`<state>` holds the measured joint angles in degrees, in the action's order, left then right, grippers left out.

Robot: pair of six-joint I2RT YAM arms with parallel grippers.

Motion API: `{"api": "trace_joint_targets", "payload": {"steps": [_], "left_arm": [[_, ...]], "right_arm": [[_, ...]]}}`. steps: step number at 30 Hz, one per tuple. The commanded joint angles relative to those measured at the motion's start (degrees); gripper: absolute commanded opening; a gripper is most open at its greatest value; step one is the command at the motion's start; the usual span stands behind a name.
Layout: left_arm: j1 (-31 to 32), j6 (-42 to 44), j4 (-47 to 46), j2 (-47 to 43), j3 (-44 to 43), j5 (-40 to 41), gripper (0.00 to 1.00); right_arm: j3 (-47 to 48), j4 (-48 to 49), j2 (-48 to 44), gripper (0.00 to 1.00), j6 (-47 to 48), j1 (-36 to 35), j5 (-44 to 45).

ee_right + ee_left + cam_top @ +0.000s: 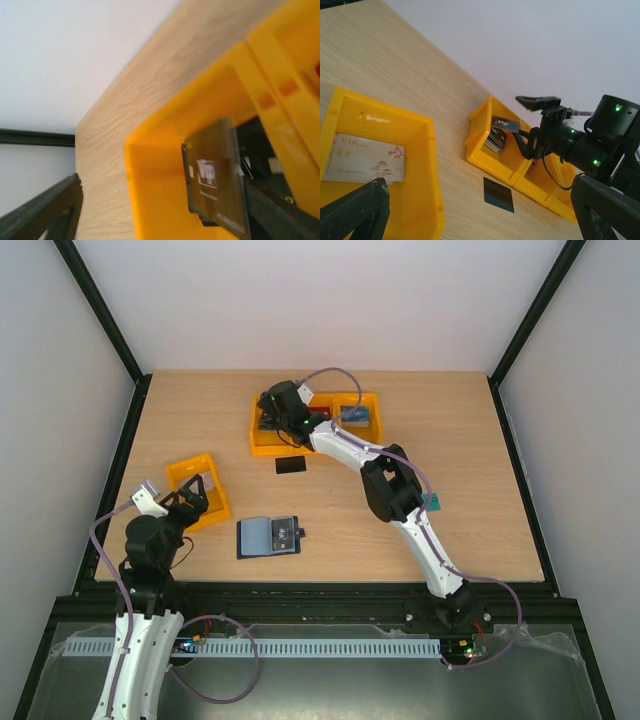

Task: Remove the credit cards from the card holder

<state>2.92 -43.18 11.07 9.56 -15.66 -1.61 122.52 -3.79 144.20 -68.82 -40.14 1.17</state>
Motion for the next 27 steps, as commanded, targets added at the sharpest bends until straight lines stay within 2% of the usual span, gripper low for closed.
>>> {"api": "trace_joint_targets", "payload": {"steps": [1,10,15,23,27], "left_arm": [[-0.37,-0.69,-1.73,0.49,0.62,-2.04,0.99],[-0.37,-0.07,-2.29,1.61,0.75,-5.11,0.99],[-0.33,1.03,-2.65,2.99,0.25,-6.19,0.99],[-0.28,1.95,-3.33,5.27,-0.20,-9.46,0.99],[-0.01,1.30,-2.63,8.91,-0.24,-13.06,0.99]], "right_arm": [[3.98,-7.38,-3.21,0.98,8.59,0.55,8.61],[7.12,-9.04,-5.97,0.99,17.24,0.50,11.03],[11.42,-11.03,-6.56,0.99,25.18,0.51,12.40],[12.05,-15.02,-12.13,0.99,40.64,0.02,18.15],[11.44,-21.28,-15.89,0.99,46.65,-0.53,17.19]]}}
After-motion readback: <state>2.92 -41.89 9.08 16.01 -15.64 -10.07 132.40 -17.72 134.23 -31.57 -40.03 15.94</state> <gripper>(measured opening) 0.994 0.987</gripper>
